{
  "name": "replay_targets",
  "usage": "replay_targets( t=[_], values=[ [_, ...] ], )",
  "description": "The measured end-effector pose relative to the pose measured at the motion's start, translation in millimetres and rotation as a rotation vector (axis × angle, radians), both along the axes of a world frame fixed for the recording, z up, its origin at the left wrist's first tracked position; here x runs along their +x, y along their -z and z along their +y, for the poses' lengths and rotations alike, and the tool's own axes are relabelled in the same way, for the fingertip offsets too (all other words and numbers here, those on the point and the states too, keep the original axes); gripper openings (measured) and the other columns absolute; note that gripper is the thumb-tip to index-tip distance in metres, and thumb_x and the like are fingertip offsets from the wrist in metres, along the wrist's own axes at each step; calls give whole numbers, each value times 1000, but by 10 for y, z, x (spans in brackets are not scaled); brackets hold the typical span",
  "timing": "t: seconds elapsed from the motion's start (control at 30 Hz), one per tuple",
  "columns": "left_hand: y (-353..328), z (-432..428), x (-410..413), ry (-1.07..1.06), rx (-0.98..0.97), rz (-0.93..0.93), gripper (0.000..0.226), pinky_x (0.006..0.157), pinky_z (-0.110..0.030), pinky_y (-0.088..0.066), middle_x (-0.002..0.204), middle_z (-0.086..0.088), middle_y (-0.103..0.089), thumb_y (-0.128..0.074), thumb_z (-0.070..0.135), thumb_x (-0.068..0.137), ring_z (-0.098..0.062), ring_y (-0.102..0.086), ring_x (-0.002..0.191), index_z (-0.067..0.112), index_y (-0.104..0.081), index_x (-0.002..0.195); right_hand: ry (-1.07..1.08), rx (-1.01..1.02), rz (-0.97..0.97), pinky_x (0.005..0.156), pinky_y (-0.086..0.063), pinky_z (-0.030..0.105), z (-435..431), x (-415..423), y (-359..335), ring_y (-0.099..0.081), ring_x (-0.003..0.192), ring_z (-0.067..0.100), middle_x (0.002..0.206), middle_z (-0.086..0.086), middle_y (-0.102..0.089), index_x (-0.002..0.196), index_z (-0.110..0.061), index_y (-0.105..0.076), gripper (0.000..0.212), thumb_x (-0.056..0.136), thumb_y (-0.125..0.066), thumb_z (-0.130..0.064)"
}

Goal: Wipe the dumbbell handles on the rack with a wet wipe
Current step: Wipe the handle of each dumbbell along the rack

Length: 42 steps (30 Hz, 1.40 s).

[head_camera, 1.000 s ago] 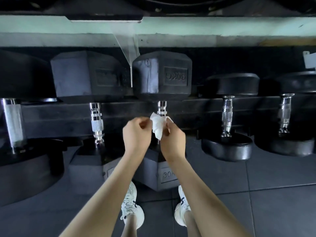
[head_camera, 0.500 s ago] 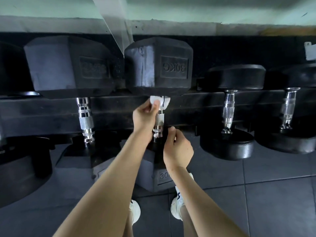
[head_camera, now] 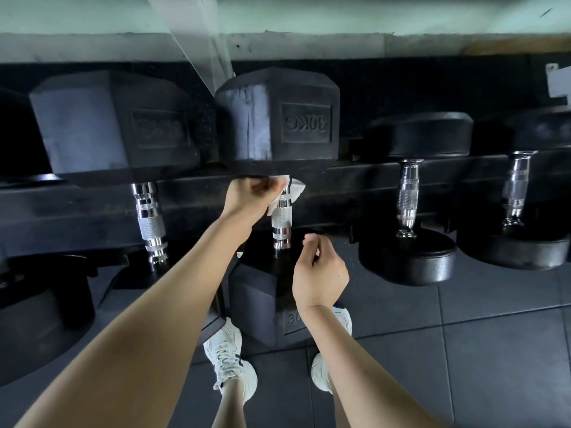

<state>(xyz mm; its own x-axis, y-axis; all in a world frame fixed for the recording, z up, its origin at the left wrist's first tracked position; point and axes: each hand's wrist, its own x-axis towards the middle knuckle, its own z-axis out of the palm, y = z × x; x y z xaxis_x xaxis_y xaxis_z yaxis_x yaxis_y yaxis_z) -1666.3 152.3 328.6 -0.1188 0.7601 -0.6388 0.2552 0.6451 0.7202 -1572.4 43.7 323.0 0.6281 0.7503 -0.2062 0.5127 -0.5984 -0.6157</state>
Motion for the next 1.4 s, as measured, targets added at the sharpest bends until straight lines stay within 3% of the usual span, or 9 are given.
replay_targets(
  t=[0.23,0.53,0.63,0.73,0.8,0.9,1.07,1.23,1.4],
  values=[
    [125,4,-52,-121,-118,-556,12,73,-26,-41,59,3,-52,-61,16,91,-4,-47,51,11,-57,80,-33,71,-41,52,-30,24,-18,-4,30,-60,58,21,66,-1,-69,82,-18,-72,53,83,-24,-38],
    [111,-176,-186,405,-31,43,26,67,-16,-47,83,0,-68,-74,32,79,-7,-61,75,10,-72,93,-15,11,-31,54,-31,27,-5,12,6,-61,62,30,68,7,-70,84,-14,-72,40,86,-34,-27],
    [93,-404,-180,666,-78,244,21,53,-17,-38,69,5,-62,-77,35,76,-8,-57,64,15,-70,82,-11,49,-73,52,-28,25,0,-3,7,-60,58,34,62,10,-68,77,-10,-71,35,86,-39,-22],
    [155,-519,-142,636,-66,320,34,51,-22,-36,63,3,-60,-82,41,67,-12,-55,62,11,-69,74,-19,65,-95,52,-26,24,-4,-11,-2,-59,56,33,61,10,-68,74,-8,-69,35,87,-39,-21],
    [180,-501,-115,505,-114,229,31,51,-20,-41,60,4,-62,-85,38,64,-8,-55,57,12,-69,71,-19,55,-88,52,-25,25,-11,-3,-6,-58,56,33,61,11,-67,75,-7,-69,36,88,-38,-22],
    [137,-444,-90,270,-239,-189,9,51,-17,-44,64,0,-65,-80,13,72,-10,-55,58,15,-72,73,-10,70,-102,45,-20,23,-11,-2,-6,-54,50,32,53,11,-61,70,-6,-66,35,88,-40,-21],
    [285,-264,-198,422,-347,-471,34,54,-22,-43,79,-8,-60,-72,-2,74,-11,-55,64,-13,-62,105,2,121,-80,51,-36,27,-27,6,30,-59,55,29,59,7,-67,71,-8,-66,34,89,-41,-22],
    [209,-388,-84,324,-248,-197,27,55,-22,-48,81,-8,-72,-81,7,68,-14,-63,67,2,-72,93,23,134,-62,52,-39,28,-27,18,42,-60,57,29,61,7,-68,73,-8,-68,32,88,-42,-21],
    [82,-564,45,268,-60,192,30,43,-12,-42,53,8,-60,-88,29,61,-1,-54,49,17,-62,56,34,153,-53,53,-39,27,-27,17,33,-62,58,27,64,6,-69,78,-9,-70,33,88,-41,-21]
  ],
)
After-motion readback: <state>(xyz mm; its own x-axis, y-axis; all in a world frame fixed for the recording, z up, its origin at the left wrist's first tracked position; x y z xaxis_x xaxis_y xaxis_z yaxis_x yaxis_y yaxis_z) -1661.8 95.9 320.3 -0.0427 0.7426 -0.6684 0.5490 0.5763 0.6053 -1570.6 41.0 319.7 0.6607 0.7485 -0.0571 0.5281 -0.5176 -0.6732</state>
